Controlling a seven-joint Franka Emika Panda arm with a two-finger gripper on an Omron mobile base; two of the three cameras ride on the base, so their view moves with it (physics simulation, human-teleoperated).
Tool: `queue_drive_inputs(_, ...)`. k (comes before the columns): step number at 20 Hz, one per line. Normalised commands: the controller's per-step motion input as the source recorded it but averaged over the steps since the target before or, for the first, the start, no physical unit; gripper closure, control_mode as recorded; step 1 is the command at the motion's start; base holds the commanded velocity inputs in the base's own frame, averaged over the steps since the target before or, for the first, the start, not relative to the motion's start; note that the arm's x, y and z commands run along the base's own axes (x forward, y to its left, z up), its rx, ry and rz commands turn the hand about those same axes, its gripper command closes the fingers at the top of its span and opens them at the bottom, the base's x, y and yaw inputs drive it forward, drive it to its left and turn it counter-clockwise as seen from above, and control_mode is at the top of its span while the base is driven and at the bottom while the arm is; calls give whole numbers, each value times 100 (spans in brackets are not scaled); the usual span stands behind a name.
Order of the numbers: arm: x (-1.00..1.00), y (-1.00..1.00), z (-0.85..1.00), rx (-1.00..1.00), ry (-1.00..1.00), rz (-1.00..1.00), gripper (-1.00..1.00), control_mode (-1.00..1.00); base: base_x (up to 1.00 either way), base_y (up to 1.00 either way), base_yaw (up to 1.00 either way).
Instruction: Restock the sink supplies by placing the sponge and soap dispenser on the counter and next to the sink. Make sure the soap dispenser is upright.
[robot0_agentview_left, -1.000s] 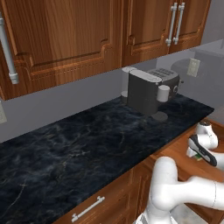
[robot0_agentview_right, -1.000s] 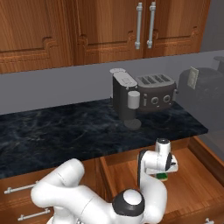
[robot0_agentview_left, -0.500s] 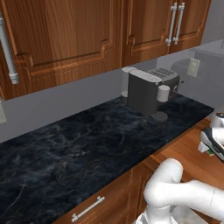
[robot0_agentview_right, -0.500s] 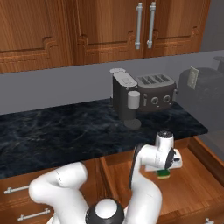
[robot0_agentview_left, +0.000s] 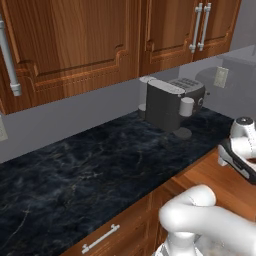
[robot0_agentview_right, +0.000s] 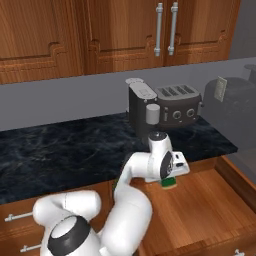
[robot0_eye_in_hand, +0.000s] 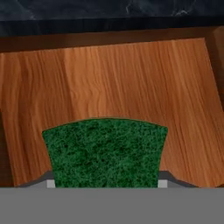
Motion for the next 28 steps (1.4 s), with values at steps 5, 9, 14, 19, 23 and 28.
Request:
queue_drive_inputs(5, 0, 82, 100, -12, 0, 0, 100, -100, 0, 0, 0)
queue_drive_inputs(9, 4, 66, 50, -9, 6, 0, 100, -100, 0, 0, 0)
queue_drive_inputs(14, 1, 47, -6, -4, 6, 3, 100, -100, 0, 0, 0)
queue_drive_inputs(19, -1, 22, -2, -1, 1, 5, 100, 100, -13, 47, 1)
queue_drive_inputs(23, 0, 0, 0, 0, 0, 0, 100, 100, -73, 38, -15)
queue_drive_inputs(28, 0, 0, 0, 0, 0, 0, 100, 100, -86, 5, -39)
